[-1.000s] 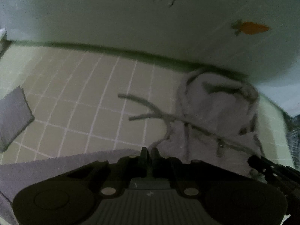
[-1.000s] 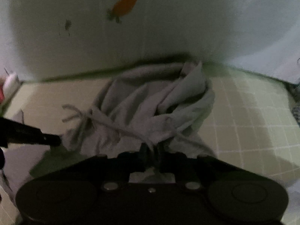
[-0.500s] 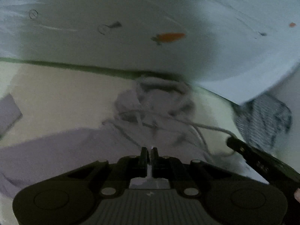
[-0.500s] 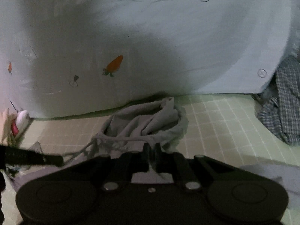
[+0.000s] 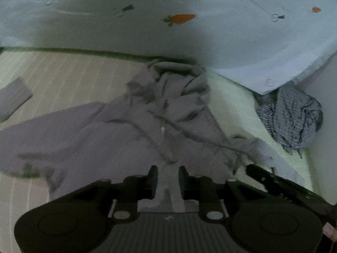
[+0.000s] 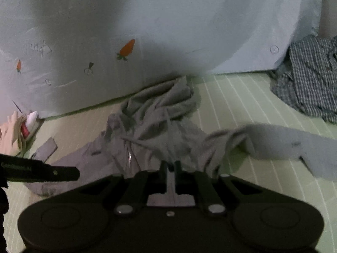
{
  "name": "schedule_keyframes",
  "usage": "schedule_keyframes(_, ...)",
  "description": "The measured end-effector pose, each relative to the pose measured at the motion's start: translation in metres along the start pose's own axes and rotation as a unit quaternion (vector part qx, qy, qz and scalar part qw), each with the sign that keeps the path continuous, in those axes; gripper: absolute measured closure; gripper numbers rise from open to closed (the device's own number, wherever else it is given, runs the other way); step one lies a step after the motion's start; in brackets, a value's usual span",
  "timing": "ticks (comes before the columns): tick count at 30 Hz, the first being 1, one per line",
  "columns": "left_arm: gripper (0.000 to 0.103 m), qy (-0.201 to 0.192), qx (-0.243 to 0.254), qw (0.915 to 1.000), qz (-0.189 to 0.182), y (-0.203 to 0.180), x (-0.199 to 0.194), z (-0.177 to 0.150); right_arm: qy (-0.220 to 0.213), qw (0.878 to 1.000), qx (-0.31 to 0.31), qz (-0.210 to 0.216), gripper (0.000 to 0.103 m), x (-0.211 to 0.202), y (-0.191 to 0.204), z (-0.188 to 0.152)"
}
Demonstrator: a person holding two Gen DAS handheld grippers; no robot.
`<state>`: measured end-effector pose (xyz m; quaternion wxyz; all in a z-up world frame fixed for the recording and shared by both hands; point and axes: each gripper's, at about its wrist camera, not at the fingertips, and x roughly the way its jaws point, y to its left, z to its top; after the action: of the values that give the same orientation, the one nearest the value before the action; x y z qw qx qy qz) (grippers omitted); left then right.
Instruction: Fold clothes
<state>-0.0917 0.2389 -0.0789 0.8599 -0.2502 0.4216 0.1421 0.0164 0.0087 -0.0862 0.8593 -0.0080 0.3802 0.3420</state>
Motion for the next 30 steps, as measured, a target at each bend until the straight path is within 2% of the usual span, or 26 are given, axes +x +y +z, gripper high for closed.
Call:
schedule_keyframes(3,0.067,0.000,-0.008,0.9998,0.018,0.002,-0.008,-0.009,-0.005,1.000,-0.002,0.000,0.096,-0.008,-0.001,-0.005)
schedule_keyframes(6,0.051,-0.002,-0.013,0.9993,0.035,0.004,-0.017,-0.020,-0.004,1.000,-0.003,0.000,0.096,-0.015,-0.001,-0.008)
schedule_keyframes(8,0.035,-0.008,-0.013,0.9990,0.042,0.006,-0.023,-0.025,-0.002,1.000,-0.003,0.000,0.096,-0.020,0.001,-0.011)
schedule_keyframes(10,0.026,-0.016,-0.011,0.9987,0.048,0.009,-0.028,-0.030,-0.002,1.000,-0.003,-0.008,0.093,-0.025,0.004,-0.015)
schedule_keyframes(13,0.021,-0.018,-0.007,0.9986,0.050,0.012,-0.033,-0.036,-0.003,1.000,-0.003,-0.028,0.085,-0.033,0.009,-0.021)
schedule_keyframes(15,0.017,-0.016,-0.003,0.9991,0.040,0.015,-0.035,-0.040,-0.004,0.999,-0.004,-0.041,0.064,-0.037,0.012,-0.025)
schedule_keyframes(17,0.013,-0.011,0.004,0.9994,0.034,0.018,-0.037,-0.045,-0.005,0.998,-0.004,-0.055,0.055,-0.043,0.015,-0.030)
schedule_keyframes(19,0.012,-0.004,0.016,0.9993,0.033,0.018,-0.037,-0.050,-0.005,0.997,-0.007,-0.070,0.034,-0.049,0.014,-0.036)
schedule_keyframes(20,0.011,-0.001,0.023,0.9992,0.032,0.018,-0.036,-0.052,-0.008,0.997,-0.007,-0.078,0.017,-0.053,0.012,-0.039)
schedule_keyframes(21,0.011,0.002,0.031,0.9990,0.031,0.017,-0.036,-0.054,-0.010,0.996,-0.007,-0.086,0.006,-0.057,0.011,-0.043)
schedule_keyframes(24,0.008,0.003,0.061,0.9979,0.023,0.006,-0.033,-0.061,-0.014,0.993,-0.007,-0.114,0.000,-0.068,-0.001,-0.053)
schedule_keyframes(26,0.007,0.004,0.069,0.9973,0.026,-0.003,-0.029,-0.064,-0.013,0.991,-0.001,-0.135,0.000,-0.074,-0.011,-0.059)
schedule_keyframes(30,0.003,-0.016,0.065,0.9972,0.032,-0.030,-0.030,-0.072,-0.011,0.989,0.043,-0.144,0.000,-0.079,-0.059,-0.068)
